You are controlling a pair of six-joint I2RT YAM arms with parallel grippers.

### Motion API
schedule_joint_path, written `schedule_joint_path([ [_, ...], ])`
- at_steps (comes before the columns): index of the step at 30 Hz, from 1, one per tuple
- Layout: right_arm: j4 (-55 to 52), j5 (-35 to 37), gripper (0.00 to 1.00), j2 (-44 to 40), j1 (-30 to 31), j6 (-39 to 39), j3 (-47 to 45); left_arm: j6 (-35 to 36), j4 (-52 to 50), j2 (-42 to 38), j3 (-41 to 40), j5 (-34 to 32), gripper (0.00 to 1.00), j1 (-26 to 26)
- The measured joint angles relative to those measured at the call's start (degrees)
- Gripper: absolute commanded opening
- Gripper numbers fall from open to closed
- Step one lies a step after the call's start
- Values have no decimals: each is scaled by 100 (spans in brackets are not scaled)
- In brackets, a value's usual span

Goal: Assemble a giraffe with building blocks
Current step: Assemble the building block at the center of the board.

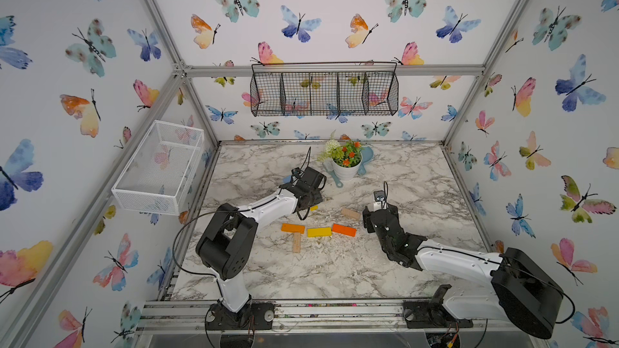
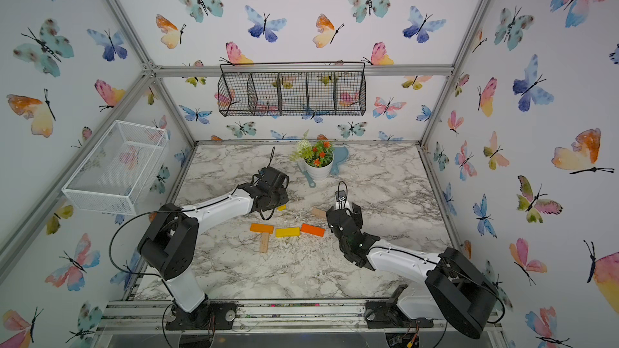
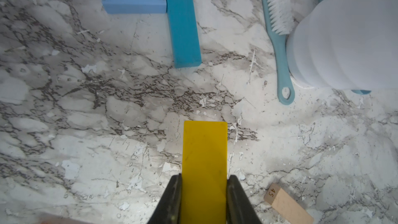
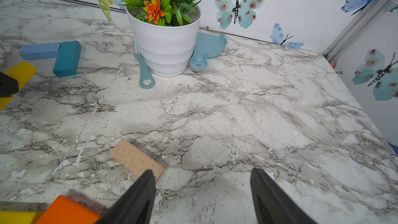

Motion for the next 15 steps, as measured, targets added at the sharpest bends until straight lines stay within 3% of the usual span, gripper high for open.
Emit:
schedule_joint_path([
  [7,0,-4,74,2,0,15,0,-229,-79,887,634,57,5,181],
  [15,0,-11,74,22,0,55,0,-328,-262,1377,1005,-44,5,297],
])
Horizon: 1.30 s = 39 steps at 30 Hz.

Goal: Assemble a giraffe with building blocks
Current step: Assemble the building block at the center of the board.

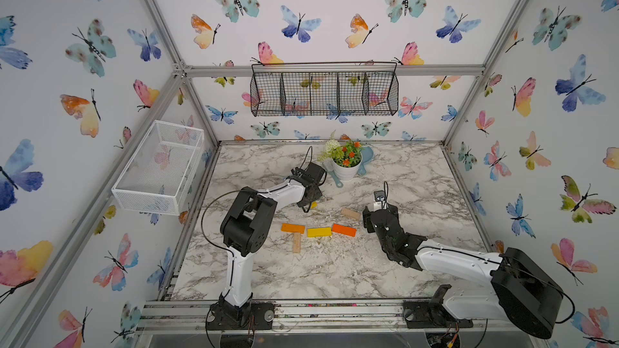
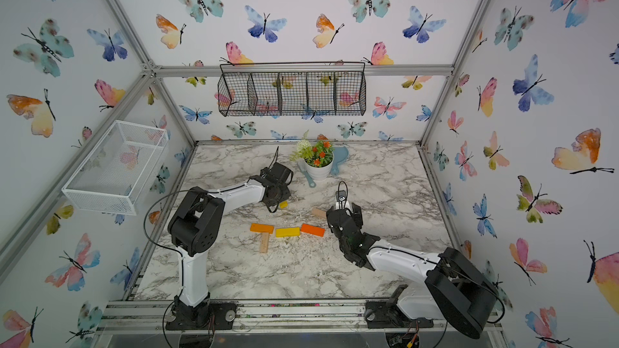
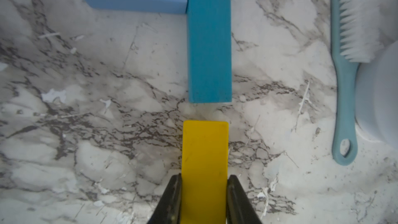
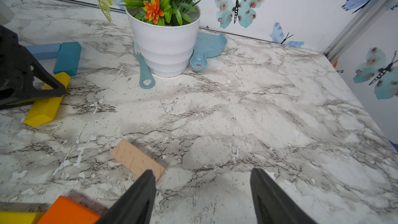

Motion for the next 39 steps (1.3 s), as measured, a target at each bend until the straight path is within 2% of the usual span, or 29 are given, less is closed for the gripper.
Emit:
schedule_joint_path([
  [16,0,-103,74,83,0,46,0,356,-505,442,682,-175,4,28],
  [20,0,-114,74,90,0,46,0,354,-588,501,767,-208,7,28],
  [30,-2,-116,74,151,0,46,0,291,-654,535,839,-203,22,35],
  [39,-2,-101,74,160,0,42,0,247,-669,535,826,-160,46,35],
])
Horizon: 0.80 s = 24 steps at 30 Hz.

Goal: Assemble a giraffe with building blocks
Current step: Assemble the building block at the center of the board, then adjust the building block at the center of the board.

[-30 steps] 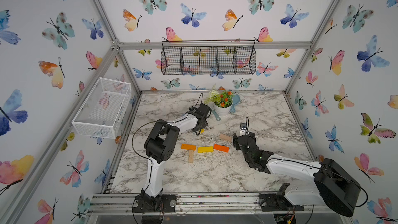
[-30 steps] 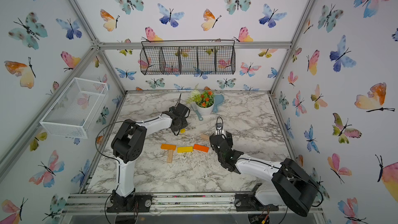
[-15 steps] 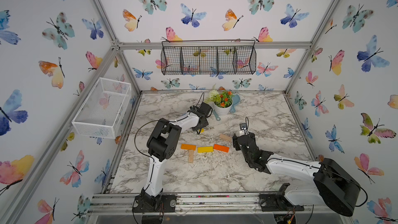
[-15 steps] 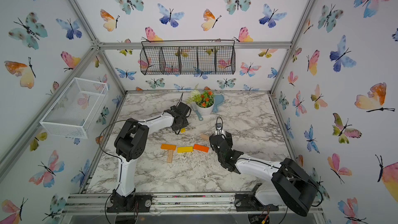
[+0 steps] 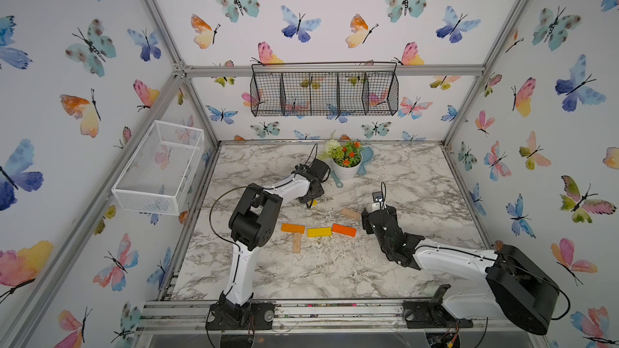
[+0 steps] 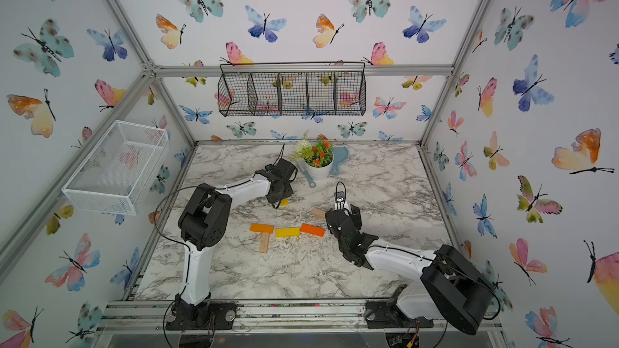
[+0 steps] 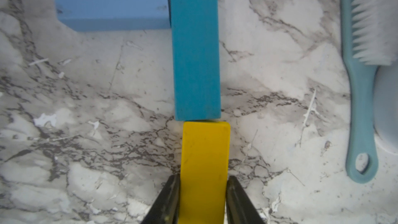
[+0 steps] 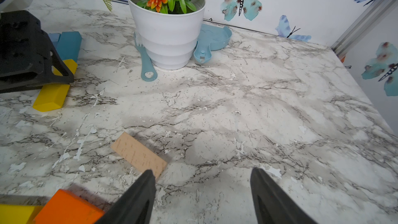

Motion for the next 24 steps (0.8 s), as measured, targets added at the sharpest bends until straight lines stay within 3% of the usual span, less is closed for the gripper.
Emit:
schedule_joint_path([
  [8,0,131,74,46,0,-98,2,11,-118,-337,-352,15,62,15],
  [13,42,-7,74,46,0,-190,2,155,-26,-1351,-916,212,74,173],
  [17,-127,-695,73,118,0,-234,162,326,483,-2664,-1873,643,80,621],
  [24,-280,-2918,73,807,0,439,1276,402,1665,-4406,-4439,756,84,1672],
])
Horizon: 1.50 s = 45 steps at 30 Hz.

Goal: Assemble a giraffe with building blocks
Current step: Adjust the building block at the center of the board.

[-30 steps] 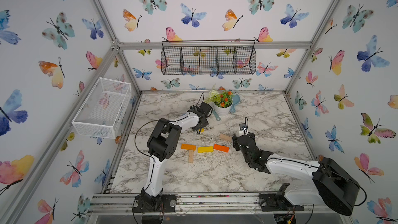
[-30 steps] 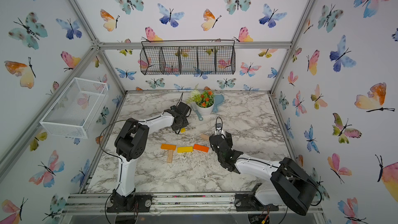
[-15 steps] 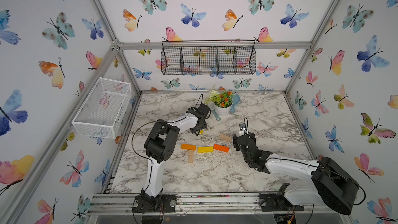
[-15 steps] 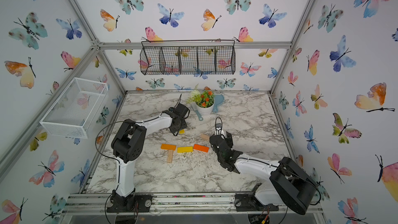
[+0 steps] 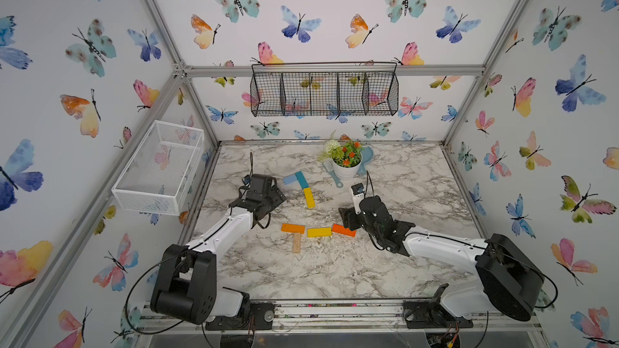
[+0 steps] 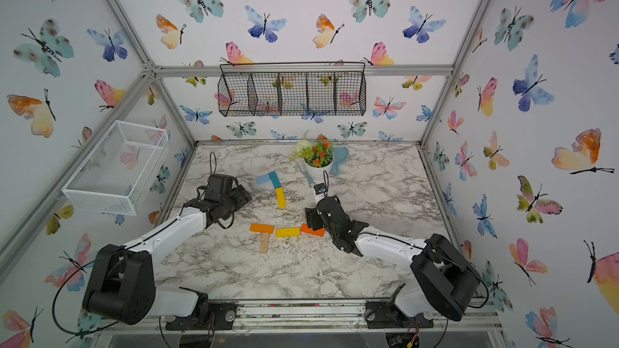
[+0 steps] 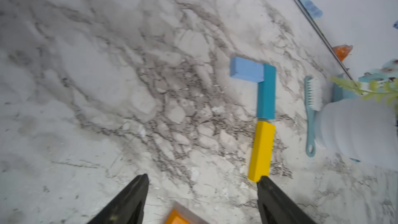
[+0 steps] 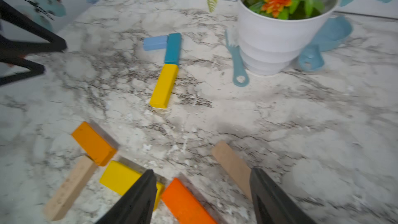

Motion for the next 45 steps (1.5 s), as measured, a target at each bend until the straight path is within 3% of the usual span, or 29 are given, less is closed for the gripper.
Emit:
schedule_joint_path([
  [8,232,-1797,72,1698,0,787,1191,275,970,-17,-1294,-223,81,111],
  [17,625,-2796,70,2861,0,1335,1873,339,1311,387,-1019,133,82,271],
  [29,627,-2883,70,3475,0,1386,2413,343,1381,385,-1021,337,82,271],
  [45,426,-2459,70,3748,0,1217,2841,404,1381,275,-1023,334,82,271],
])
